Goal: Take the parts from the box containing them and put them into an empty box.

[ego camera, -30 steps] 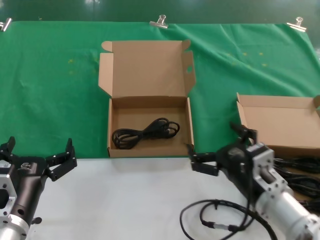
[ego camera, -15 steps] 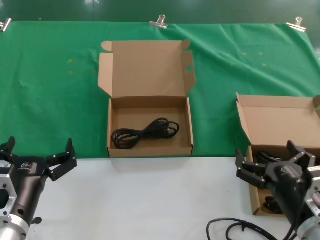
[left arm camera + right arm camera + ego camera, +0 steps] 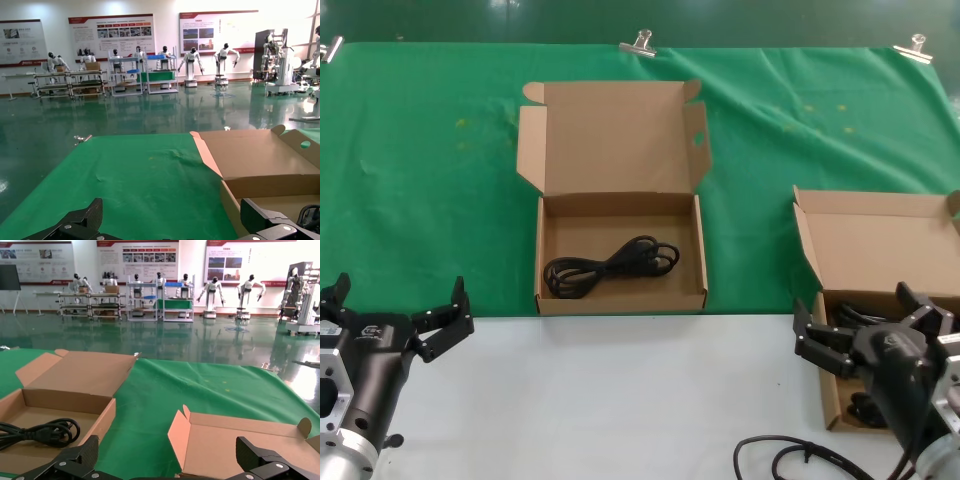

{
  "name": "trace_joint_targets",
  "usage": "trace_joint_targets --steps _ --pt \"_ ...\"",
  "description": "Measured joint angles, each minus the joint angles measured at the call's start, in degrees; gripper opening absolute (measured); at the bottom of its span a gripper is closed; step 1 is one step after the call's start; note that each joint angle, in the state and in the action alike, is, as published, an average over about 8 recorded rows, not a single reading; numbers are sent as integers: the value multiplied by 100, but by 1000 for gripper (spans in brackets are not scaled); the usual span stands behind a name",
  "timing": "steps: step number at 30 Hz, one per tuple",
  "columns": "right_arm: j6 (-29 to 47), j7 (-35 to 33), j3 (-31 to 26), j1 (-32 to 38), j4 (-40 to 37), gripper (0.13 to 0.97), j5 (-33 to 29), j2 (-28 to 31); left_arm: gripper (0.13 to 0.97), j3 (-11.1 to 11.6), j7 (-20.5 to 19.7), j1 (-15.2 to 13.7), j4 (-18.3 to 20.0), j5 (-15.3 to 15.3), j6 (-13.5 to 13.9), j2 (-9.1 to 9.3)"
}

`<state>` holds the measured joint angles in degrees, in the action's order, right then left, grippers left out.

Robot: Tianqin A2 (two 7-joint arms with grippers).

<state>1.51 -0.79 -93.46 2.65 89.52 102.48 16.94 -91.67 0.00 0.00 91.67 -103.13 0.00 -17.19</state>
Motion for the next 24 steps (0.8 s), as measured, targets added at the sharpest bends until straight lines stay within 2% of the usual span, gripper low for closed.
trace_joint_targets --steps 24 --pt "0 0 0 0 0 966 0 0 966 0 0 0 0 0 0 0"
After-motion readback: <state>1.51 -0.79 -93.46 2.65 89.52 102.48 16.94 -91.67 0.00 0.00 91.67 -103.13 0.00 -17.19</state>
